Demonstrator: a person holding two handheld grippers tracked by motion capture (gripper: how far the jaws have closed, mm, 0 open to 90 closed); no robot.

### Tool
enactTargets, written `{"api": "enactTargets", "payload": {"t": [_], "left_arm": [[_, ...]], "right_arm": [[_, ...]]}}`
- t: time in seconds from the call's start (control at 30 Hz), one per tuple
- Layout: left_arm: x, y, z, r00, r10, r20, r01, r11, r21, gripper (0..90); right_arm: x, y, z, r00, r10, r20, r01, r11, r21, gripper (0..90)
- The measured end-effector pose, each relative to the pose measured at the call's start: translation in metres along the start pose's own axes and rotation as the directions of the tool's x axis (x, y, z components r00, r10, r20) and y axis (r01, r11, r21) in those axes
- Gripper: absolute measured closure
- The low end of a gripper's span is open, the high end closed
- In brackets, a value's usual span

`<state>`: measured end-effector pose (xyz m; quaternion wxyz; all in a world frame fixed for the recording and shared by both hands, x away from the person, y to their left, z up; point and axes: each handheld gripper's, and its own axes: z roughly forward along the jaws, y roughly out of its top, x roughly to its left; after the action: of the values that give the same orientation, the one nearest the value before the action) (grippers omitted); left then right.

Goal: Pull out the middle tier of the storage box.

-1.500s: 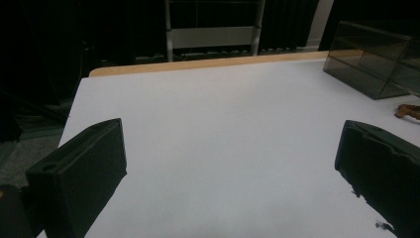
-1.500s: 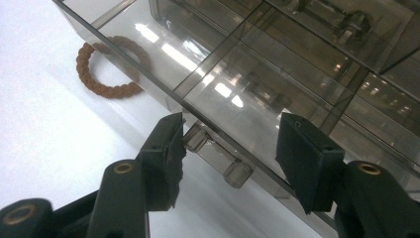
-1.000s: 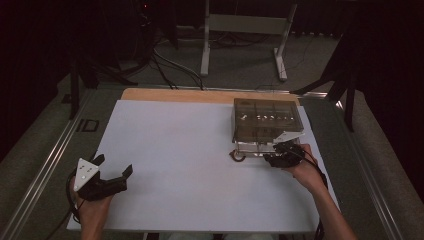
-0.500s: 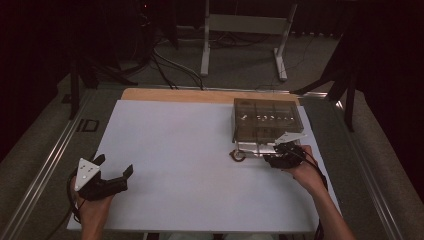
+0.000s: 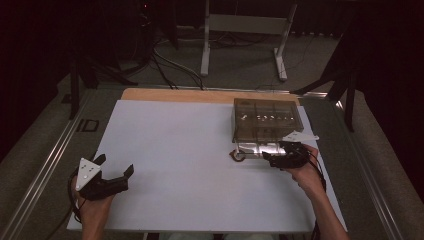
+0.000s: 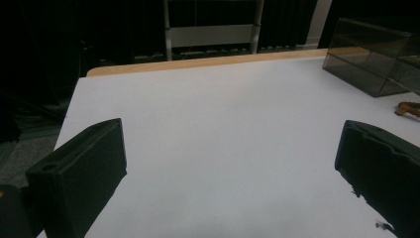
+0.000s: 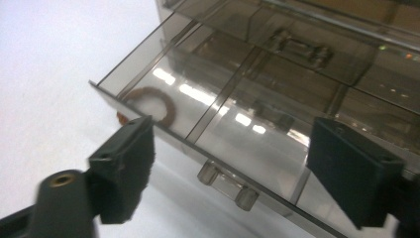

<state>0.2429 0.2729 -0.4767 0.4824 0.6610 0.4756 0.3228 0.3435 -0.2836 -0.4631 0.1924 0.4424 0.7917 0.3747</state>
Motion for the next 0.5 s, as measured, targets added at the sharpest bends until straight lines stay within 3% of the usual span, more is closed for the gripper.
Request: {"api": "enactTargets", "payload": {"t": [0.13, 0.23, 0.5], "left_arm": [[0.0, 0.0, 0.0, 1.0, -0.002, -0.004, 0.002, 1.0, -0.001, 1.0], [0.0, 0.0, 0.001, 1.0, -0.005, -0.007, 0.005, 1.0, 0.003, 1.0], [-0.002, 0.001, 0.001, 0.9999, -0.014, -0.009, 0.014, 0.9999, 0.0, 1.1]], "right_arm": [[0.0, -0.003, -0.006, 0.9989, 0.047, 0.009, -0.047, 0.998, -0.051, 3.0], [0.001, -0.006, -0.01, 0.9977, 0.063, 0.023, -0.061, 0.995, -0.076, 0.0], [0.006, -0.013, -0.018, 0.9954, 0.09, 0.033, -0.084, 0.986, -0.145, 0.0]]}}
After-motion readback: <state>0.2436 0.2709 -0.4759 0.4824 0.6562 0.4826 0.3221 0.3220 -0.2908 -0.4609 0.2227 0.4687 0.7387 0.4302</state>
